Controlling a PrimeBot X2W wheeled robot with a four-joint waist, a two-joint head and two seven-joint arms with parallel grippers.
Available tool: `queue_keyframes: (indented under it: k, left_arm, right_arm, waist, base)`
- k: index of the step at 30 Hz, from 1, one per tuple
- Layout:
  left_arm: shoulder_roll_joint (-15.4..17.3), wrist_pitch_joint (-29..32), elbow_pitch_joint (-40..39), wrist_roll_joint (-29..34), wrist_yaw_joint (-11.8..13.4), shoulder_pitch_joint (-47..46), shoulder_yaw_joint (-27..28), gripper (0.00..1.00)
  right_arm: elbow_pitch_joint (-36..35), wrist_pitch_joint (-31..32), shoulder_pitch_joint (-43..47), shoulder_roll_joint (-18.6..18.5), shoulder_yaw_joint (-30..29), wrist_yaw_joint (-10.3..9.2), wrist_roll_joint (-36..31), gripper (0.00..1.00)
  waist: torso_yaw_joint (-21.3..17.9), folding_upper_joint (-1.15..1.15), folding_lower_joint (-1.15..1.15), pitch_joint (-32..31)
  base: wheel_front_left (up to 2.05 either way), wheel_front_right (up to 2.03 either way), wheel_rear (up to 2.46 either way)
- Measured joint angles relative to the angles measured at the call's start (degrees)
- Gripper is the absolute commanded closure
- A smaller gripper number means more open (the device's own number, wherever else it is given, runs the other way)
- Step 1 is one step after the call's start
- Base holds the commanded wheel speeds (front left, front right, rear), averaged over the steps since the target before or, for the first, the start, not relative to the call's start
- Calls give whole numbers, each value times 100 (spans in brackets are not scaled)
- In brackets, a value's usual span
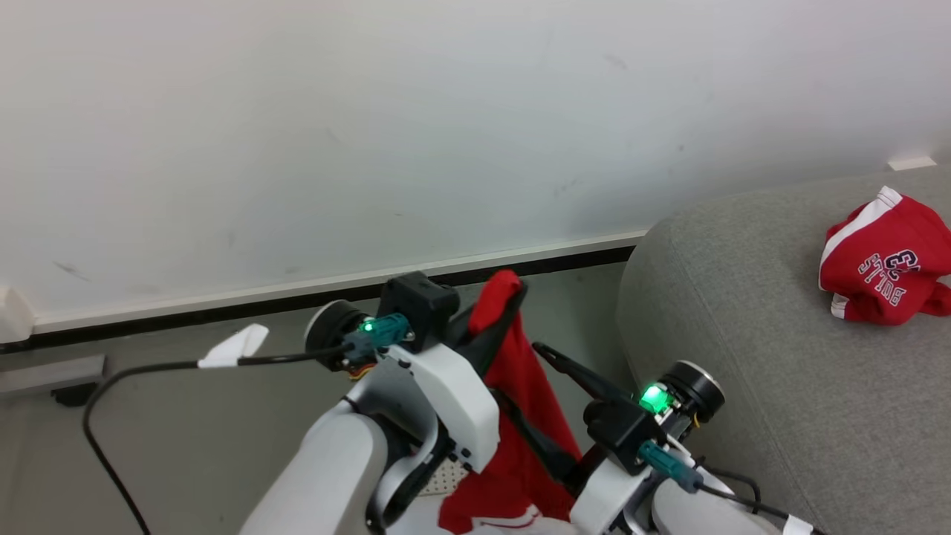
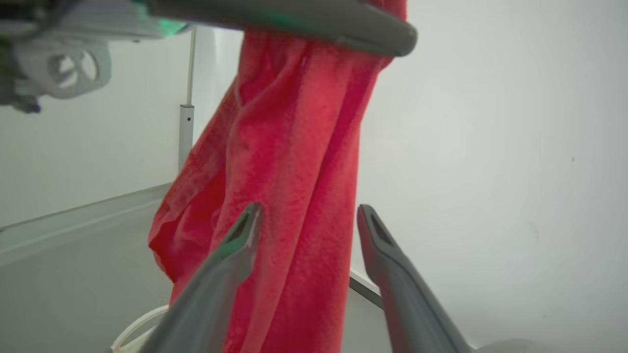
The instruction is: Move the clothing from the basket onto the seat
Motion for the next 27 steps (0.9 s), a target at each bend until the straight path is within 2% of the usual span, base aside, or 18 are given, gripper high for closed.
queue_keyframes:
  k: [5,6,7,8,11,14,16,17,18,27]
  left_arm:
    - [-82,8,-146,-94,-13,-43,-207,100]
    - [-103,9,-156,-102,-13,-57,-227,100]
    - [-118,9,-159,-125,-12,-75,-246,100]
    - [-124,9,-159,-138,-8,-93,-260,100]
    - [-126,7,-152,-147,22,-103,-252,100]
    - [-94,-15,-108,-155,75,-96,-221,100]
    - [-76,-59,-67,-155,85,-74,-211,53]
    - [-64,-101,-47,-155,99,-49,-204,7]
    - [-44,-129,-24,-154,133,-16,-194,0]
    - [49,-528,321,-267,249,475,-97,0]
  right_arm:
    - [645,-1,-326,-3,265,0,321,0]
    - [770,0,-341,-10,366,0,404,47]
    - [886,0,-343,-5,468,0,537,80]
    - [959,0,-348,-7,575,0,682,100]
    - [1013,0,-375,-2,816,0,1182,100]
    - [1018,1,-482,-5,859,0,1395,100]
    - [1016,2,-537,-3,808,0,1441,100]
    - [1016,2,-550,-3,753,0,1441,100]
    - [1016,2,-562,-7,699,0,1441,100]
    - [1057,2,-650,-5,68,0,1278,100]
  waist:
    - [102,0,0,-10]
    - [124,0,0,-16]
    - [146,0,0,-23]
    - [163,0,0,-28]
    - [181,0,0,-30]
    - [156,0,0,-21]
    - [137,0,0,-8]
    - [129,0,0,-5]
    - [123,0,0,-3]
    - [55,0,0,24]
  base:
    - [0,0,0]
    - [0,0,0]
    - [0,0,0]
    - [0,0,0]
    - [0,0,0]
    - [0,0,0]
    - [0,0,0]
    - [0,0,0]
    - [0,0,0]
    - [0,0,0]
